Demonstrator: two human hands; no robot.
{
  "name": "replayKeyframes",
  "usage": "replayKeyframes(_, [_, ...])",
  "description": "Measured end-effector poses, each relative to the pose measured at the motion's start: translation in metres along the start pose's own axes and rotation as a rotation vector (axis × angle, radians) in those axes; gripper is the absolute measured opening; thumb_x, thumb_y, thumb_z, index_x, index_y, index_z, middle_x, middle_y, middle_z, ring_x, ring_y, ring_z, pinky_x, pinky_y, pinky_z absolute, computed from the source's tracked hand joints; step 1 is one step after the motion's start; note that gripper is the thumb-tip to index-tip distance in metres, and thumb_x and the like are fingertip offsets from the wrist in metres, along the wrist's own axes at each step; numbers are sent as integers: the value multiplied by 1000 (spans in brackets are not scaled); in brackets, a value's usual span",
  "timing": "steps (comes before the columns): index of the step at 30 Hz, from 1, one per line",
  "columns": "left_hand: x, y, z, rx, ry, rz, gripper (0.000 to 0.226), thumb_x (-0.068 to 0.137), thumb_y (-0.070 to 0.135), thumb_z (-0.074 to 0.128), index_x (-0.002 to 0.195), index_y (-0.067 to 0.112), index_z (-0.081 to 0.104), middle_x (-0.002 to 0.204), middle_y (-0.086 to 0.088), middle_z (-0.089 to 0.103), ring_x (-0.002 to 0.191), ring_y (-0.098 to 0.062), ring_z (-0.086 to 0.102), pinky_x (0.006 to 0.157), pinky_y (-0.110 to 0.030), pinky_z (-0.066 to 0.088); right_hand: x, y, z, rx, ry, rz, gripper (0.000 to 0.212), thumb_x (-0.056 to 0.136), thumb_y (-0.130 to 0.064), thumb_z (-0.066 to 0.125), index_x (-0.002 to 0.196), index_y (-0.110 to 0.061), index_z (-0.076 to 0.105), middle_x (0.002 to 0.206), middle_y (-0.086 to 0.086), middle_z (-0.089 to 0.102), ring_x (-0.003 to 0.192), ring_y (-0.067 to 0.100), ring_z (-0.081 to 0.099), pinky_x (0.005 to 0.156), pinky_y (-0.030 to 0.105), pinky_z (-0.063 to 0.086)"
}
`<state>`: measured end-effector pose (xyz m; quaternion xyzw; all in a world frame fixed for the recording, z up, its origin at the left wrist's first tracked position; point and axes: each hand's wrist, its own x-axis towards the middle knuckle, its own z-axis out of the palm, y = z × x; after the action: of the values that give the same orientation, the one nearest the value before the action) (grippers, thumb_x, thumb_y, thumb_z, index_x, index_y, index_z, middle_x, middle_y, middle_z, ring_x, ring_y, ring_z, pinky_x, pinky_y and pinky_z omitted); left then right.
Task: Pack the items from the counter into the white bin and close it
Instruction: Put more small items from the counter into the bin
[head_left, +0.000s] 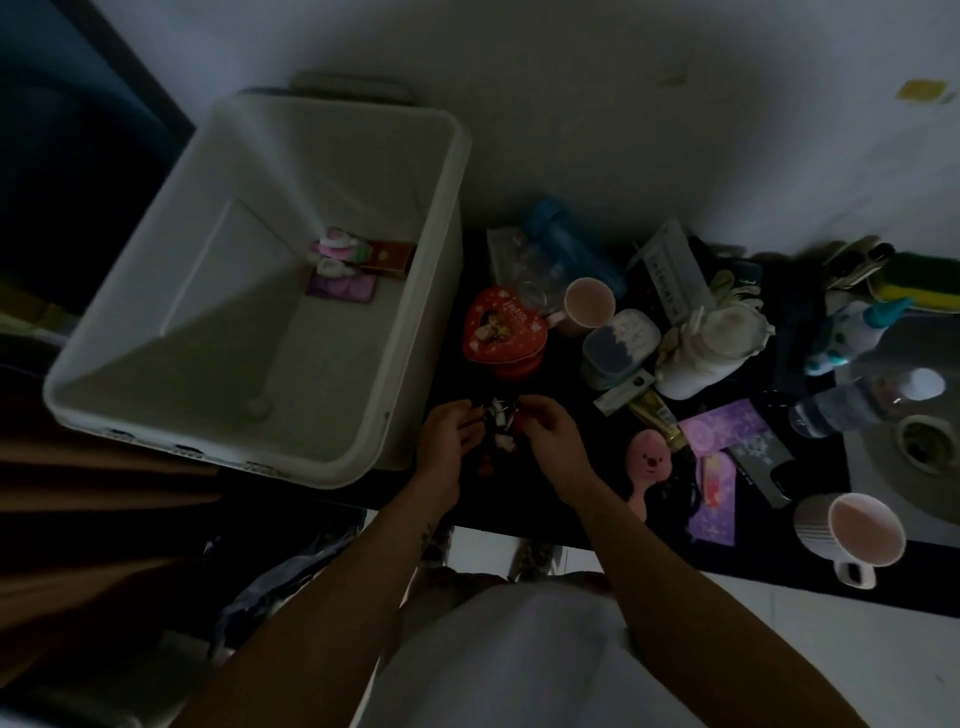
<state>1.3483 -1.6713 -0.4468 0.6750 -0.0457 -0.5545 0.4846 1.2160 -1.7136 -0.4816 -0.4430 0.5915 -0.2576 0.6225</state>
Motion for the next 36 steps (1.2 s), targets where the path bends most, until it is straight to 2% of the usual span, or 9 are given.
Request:
replayKeyframes(3, [3,1,-3,17,-1,10,23,98,20,45,115,15,60,108,-6,69,93,-17,66,69,-23,49,3,1,5,-359,24,-167,30,84,-5,64,113,-10,68,119,10,65,110,23,61,96,24,43])
replayKeyframes(7, [5,-1,-5,27,9,1,25,98,19,44,117,14,59,109,-5,68,95,-14,64,70,-23,46,3,8,9,-867,-81,-249,47,85,-28,64,131,-24,58,140,2,49,129,25,43,100,25,24])
replayKeyframes(12, [5,-6,-10,40,22,-23,26,98,18,43,118,13,58,108,-4,67,94,-12,64,76,-24,46,0,17,0,-1122,-9,-317,42,88,-32,60,129,-22,58,136,6,46,117,32,41,95,35,36])
replayKeyframes(18, [3,-12,-16,40,30,-43,28,97,16,44,120,12,58,111,-6,67,96,-13,63,79,-25,47,-1,17,-11,-1225,-11,-307,47,88,-57,54,123,-25,56,127,5,48,113,31,41,92,39,35])
replayKeyframes(22, [1,-14,-14,62,26,-44,27,98,15,43,120,10,58,114,-9,66,95,-14,62,86,-29,45,0,22,-28,-1243,-43,-301,37,88,-48,59,116,-24,58,124,4,49,116,31,39,94,41,31])
replayKeyframes(26, [-5,-15,-7,93,-15,-56,27,99,14,42,121,9,56,116,-11,65,107,-21,61,82,-27,45,-1,23,-35,-1020,-51,-252,35,89,-43,62,109,-15,57,116,10,50,111,33,43,87,40,40])
replayKeyframes(29, [-8,-16,-2,125,-28,-51,24,99,15,42,118,11,57,116,-10,64,106,-20,60,70,-24,46,-2,22,-33,-1029,56,-309,49,84,-41,66,121,-12,53,125,12,44,117,34,41,91,42,39])
replayKeyframes(32, [-10,-16,0,136,-22,-61,24,99,16,45,118,11,58,115,-9,64,103,-20,60,65,-24,46,3,18,-29,-1104,-36,-293,67,86,-41,63,143,-17,39,151,9,29,137,36,27,107,47,31])
replayKeyframes(36, [-10,-16,-1,150,-16,-56,24,98,17,46,118,12,59,114,-9,65,99,-18,62,67,-25,49,10,13,-21,-1139,-99,-243,59,86,-34,60,141,-19,43,141,14,41,128,38,37,102,46,38])
